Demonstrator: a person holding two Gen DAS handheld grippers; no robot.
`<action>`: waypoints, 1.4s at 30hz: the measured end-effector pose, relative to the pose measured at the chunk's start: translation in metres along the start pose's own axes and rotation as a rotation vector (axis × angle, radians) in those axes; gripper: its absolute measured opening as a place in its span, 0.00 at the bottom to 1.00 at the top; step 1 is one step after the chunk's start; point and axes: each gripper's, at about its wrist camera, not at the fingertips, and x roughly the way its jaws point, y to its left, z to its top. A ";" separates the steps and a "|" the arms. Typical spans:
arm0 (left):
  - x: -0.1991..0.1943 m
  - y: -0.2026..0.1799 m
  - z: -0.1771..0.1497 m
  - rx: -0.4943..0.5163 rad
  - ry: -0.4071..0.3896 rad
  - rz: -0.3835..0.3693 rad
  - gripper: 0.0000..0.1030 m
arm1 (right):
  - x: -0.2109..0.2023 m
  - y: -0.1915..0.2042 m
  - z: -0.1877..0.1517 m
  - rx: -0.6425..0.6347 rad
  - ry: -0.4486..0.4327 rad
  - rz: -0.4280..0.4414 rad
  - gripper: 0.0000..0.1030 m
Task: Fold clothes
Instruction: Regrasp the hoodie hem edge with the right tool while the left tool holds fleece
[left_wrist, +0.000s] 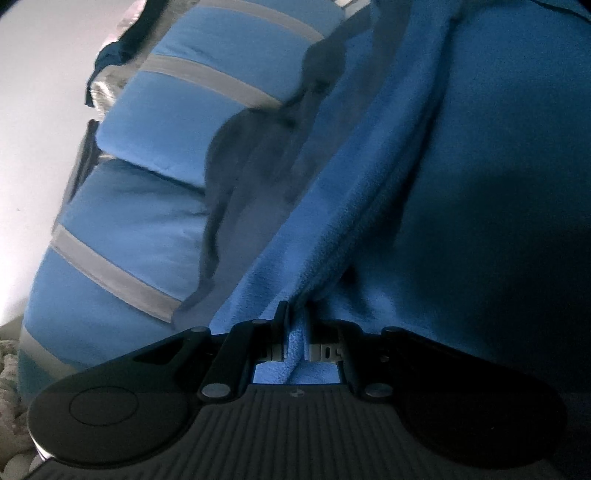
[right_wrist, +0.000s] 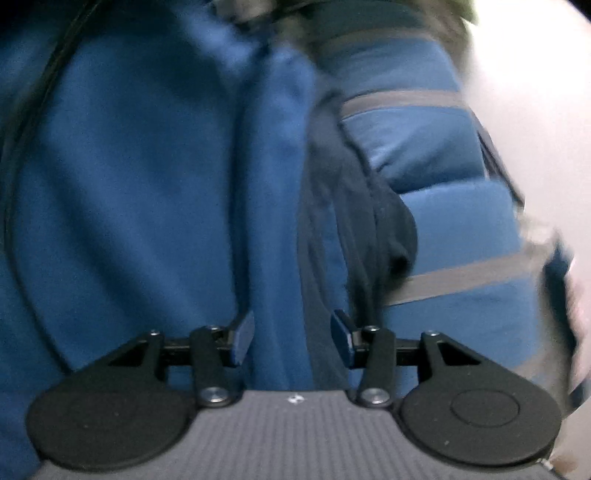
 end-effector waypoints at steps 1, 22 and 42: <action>0.000 -0.001 -0.001 0.001 0.002 -0.009 0.08 | 0.000 -0.011 0.004 0.096 -0.017 0.035 0.59; 0.000 -0.007 -0.005 0.011 -0.006 -0.044 0.08 | 0.098 -0.098 -0.015 0.885 0.133 0.195 0.07; -0.008 0.003 0.003 -0.015 -0.034 0.023 0.08 | 0.034 -0.029 0.032 0.308 -0.015 0.280 0.53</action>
